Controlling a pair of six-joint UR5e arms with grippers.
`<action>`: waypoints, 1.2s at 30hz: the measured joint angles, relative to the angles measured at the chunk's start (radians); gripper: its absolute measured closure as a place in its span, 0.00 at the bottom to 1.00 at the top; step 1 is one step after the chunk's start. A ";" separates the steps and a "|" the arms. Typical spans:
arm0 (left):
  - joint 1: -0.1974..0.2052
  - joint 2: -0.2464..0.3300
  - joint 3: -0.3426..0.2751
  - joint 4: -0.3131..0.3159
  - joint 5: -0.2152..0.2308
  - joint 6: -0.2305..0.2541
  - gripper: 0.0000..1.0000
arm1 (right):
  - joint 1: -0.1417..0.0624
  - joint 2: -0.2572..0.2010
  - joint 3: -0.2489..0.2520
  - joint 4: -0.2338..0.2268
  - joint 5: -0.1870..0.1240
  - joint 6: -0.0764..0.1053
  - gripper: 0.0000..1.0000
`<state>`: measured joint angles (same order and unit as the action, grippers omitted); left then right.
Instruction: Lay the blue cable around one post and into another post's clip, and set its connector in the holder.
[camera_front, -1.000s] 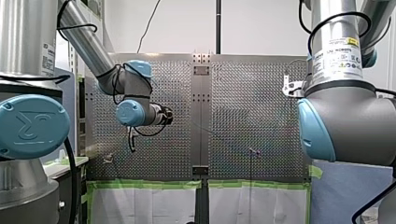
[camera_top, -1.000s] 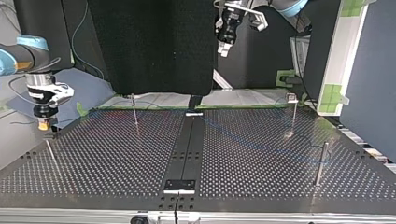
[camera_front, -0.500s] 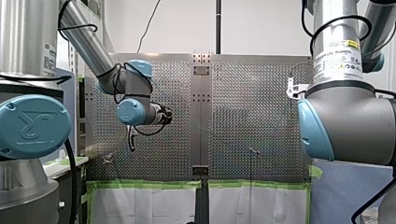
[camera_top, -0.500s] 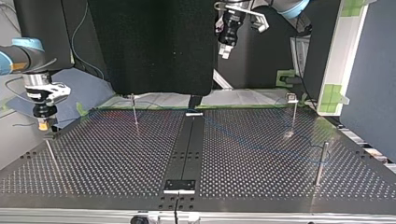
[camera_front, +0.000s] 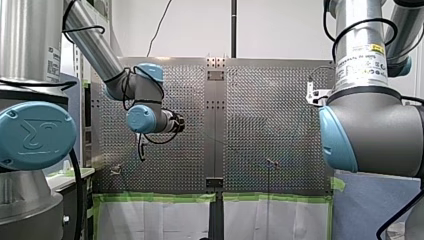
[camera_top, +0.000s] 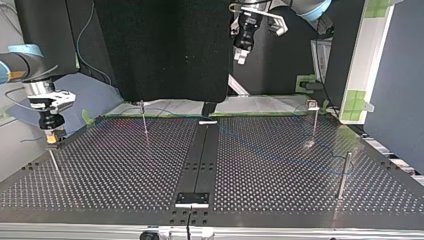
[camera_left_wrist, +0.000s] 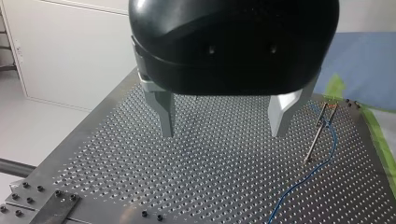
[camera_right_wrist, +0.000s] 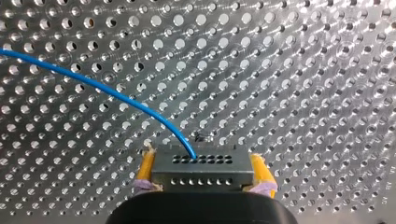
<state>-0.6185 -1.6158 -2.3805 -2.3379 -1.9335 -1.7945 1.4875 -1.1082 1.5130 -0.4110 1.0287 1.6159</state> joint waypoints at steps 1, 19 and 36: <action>0.000 0.000 0.000 0.000 0.000 0.000 0.00 | 0.000 0.001 -0.002 0.000 -0.002 0.000 1.00; 0.011 0.000 0.000 -0.001 0.002 0.001 0.00 | 0.000 0.028 -0.037 0.019 0.022 -0.001 1.00; 0.015 -0.001 0.000 -0.002 0.002 0.001 0.00 | 0.013 0.029 -0.051 0.035 0.067 -0.027 1.00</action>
<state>-0.6039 -1.6167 -2.3805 -2.3395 -1.9320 -1.7930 1.5006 -1.0793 1.4617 -0.3763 1.0958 1.5889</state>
